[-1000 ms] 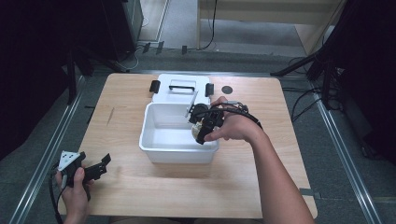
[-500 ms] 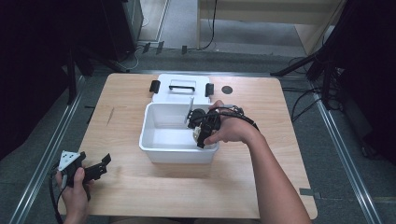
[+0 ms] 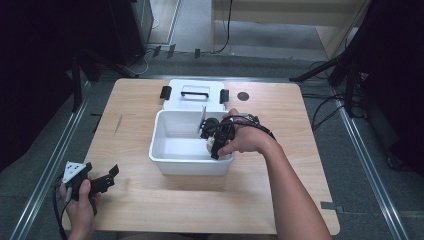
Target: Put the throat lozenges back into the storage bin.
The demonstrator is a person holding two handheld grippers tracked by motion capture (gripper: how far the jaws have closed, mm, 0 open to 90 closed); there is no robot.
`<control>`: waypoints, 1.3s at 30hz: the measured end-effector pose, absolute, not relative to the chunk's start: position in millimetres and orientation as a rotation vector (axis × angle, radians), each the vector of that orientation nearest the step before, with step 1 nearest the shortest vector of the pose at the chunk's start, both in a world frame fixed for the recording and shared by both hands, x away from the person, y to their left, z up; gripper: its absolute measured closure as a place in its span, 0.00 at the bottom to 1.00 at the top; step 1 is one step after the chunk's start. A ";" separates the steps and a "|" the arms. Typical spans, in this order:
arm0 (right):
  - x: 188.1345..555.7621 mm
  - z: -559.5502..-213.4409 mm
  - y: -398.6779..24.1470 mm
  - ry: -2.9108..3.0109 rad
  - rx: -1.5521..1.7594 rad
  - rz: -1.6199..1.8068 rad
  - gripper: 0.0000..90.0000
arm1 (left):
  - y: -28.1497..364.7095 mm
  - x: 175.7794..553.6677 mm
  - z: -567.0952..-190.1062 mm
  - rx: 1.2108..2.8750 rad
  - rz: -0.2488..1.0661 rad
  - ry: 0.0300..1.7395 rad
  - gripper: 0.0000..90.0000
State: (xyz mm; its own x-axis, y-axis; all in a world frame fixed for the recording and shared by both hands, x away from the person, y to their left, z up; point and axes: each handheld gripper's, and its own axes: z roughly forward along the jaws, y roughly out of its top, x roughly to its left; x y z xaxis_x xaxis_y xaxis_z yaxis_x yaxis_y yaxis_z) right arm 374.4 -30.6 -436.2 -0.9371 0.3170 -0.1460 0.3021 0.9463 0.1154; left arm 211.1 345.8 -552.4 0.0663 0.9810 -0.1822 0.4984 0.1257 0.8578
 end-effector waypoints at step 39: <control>357.3 -370.5 -57.9 2.847 0.547 0.394 0.31 | 345.5 211.5 -552.3 1.495 0.719 1.552 0.00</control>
